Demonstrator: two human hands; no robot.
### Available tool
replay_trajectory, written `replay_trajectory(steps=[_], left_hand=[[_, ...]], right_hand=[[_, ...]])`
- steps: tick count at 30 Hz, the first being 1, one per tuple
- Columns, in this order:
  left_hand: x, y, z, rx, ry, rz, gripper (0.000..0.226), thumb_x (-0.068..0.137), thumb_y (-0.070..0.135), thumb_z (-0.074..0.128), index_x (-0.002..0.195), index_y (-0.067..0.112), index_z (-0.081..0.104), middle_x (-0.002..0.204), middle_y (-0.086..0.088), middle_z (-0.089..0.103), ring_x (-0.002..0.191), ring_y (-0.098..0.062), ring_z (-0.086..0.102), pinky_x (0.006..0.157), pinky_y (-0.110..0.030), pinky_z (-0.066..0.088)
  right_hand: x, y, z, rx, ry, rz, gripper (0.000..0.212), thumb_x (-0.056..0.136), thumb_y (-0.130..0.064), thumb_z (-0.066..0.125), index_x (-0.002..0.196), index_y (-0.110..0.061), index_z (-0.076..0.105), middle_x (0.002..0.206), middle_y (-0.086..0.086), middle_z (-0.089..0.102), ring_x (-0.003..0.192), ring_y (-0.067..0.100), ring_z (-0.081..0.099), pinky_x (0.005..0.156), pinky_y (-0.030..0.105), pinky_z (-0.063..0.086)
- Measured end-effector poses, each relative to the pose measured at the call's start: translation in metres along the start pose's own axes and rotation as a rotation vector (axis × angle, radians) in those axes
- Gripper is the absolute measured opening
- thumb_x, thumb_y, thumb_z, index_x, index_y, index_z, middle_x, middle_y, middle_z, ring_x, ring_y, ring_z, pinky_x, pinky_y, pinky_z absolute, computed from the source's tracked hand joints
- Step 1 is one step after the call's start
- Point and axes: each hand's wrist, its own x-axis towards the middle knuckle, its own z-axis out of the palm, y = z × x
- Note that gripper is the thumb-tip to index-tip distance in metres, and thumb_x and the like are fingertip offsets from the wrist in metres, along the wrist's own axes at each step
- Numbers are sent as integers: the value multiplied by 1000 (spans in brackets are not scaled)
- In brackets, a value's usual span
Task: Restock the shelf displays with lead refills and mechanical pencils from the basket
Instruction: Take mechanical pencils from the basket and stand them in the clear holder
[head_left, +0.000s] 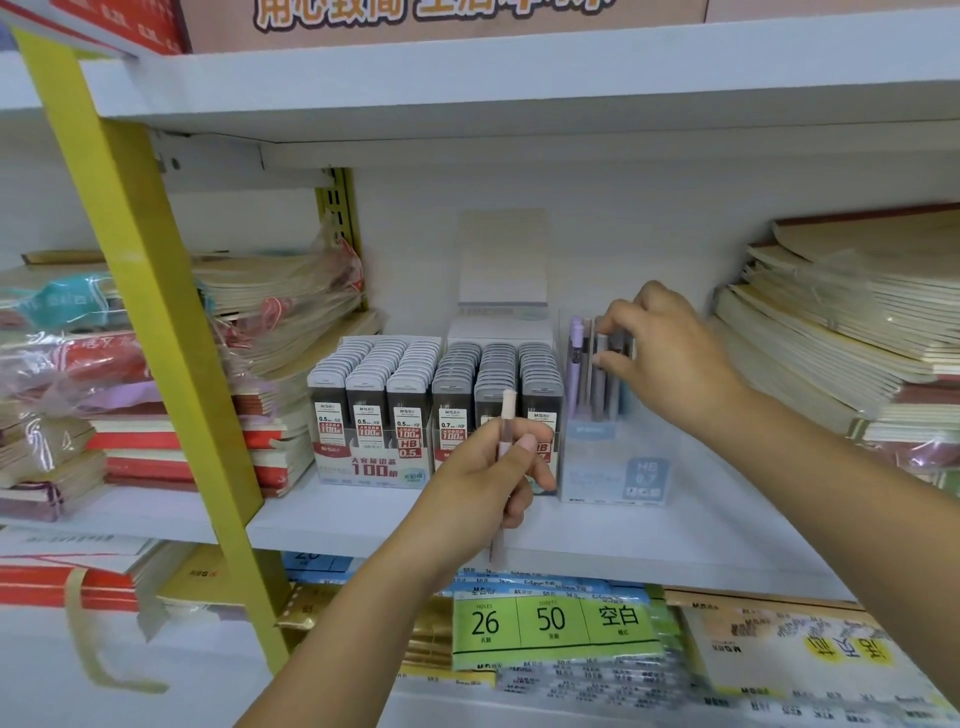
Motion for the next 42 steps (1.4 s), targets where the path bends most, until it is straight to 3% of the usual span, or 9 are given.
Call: replay_trajectory(steps=[6,9,12,15,19,23,27,34,42], left_hand=[[-5,8,6,6,7,12,22,103,31,48,101,35,70,81,6,68,57,-6,46,52,-18,41],[-4,15,15,21,-17,23,20,107,23,46,105,22,67,75,7,67,55,-6,45,51,-16,39],[-4,24,27,39,-70,26,24,107,20,46,93,24,65,65,13,63,52,-3,44,49,-15,38],[-4,29,34,78,-51,40,21,105,19,51,95,26,68,68,13,65,58,-3,51,54,-16,43],[-1,28,28,358,207,188,14,96,24,65,100,37,70,89,16,64,80,1,56,71,-12,45],[3,29,15,1026,494,576,27,90,22,72,117,24,71,113,8,63,112,-12,46,95,-19,32],[9,16,12,1304,391,604,35,91,29,69,126,24,68,143,-6,56,142,-30,42,121,-50,25],[9,1,7,1386,313,589,40,94,34,62,134,32,61,156,-6,43,149,-29,30,123,-54,18],[13,-2,5,1347,328,617,39,93,33,64,131,30,63,153,-6,47,146,-29,35,122,-54,19]], right_hand=[[-23,-21,-19,109,71,12,27,91,-29,64,115,-18,68,99,-2,46,97,15,46,76,24,32],[-44,-45,-33,532,-124,5,21,90,-37,58,105,-30,70,95,-6,52,92,7,48,78,16,35],[-55,-54,-39,613,-275,-1,17,90,-33,62,105,-38,67,102,-13,58,99,1,46,83,11,34],[-57,-49,-45,820,-218,92,9,92,-21,63,97,-23,70,90,-11,68,82,-6,56,71,8,39],[-47,-28,-61,1247,76,292,9,99,-15,50,92,-16,56,83,4,75,70,14,69,59,20,52],[-33,-6,-71,1064,266,200,13,102,-19,47,93,-27,52,82,-1,73,71,15,69,58,21,52],[-26,-5,-50,731,89,108,15,99,-19,52,92,-32,52,83,-9,71,77,4,68,71,28,55],[-24,-2,-15,571,-14,67,10,95,-23,57,94,-32,53,87,-4,71,82,18,69,79,47,55],[-17,-2,0,519,-38,69,10,94,-24,60,93,-33,56,90,-10,70,86,6,65,73,17,48]])
